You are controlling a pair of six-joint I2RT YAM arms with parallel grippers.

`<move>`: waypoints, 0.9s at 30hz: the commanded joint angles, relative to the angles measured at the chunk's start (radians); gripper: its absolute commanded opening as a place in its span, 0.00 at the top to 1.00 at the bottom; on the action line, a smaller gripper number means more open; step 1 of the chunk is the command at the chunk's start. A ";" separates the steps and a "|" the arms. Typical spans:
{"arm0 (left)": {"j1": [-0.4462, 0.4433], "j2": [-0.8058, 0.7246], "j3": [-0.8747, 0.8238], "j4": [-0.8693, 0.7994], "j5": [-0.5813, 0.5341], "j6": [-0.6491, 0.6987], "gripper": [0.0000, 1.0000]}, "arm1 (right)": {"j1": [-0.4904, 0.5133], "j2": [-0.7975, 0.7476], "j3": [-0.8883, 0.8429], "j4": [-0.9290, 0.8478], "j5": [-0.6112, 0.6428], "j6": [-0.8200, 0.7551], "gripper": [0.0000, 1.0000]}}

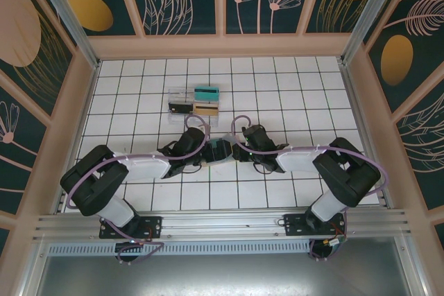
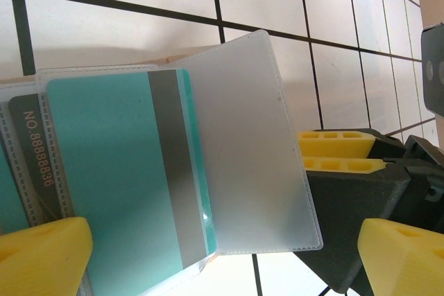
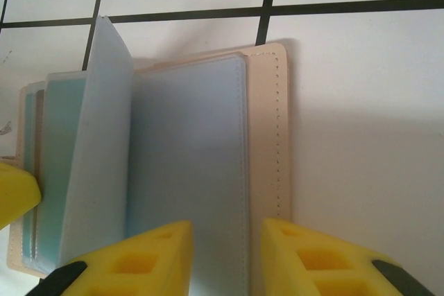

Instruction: Take the credit cards out of the card holder

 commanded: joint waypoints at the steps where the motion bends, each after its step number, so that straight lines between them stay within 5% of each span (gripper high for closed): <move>1: -0.003 -0.030 -0.002 -0.045 -0.015 0.023 0.01 | 0.003 -0.022 -0.001 -0.052 0.019 0.026 0.66; 9: -0.002 -0.127 -0.016 -0.141 -0.119 0.057 0.01 | -0.031 -0.181 0.010 -0.105 0.058 0.015 0.65; 15: 0.030 -0.187 -0.082 -0.149 -0.175 0.074 0.05 | -0.026 -0.141 0.066 -0.081 -0.094 0.012 0.71; 17: 0.035 -0.190 -0.094 -0.132 -0.172 0.077 0.14 | -0.021 -0.109 0.080 -0.058 -0.148 0.022 0.77; 25: 0.049 -0.122 -0.118 -0.019 -0.126 0.090 0.82 | -0.017 0.045 0.149 0.006 -0.279 0.059 0.91; 27: 0.051 -0.097 -0.111 -0.018 -0.125 0.090 0.88 | -0.016 0.075 0.162 0.011 -0.294 0.065 0.90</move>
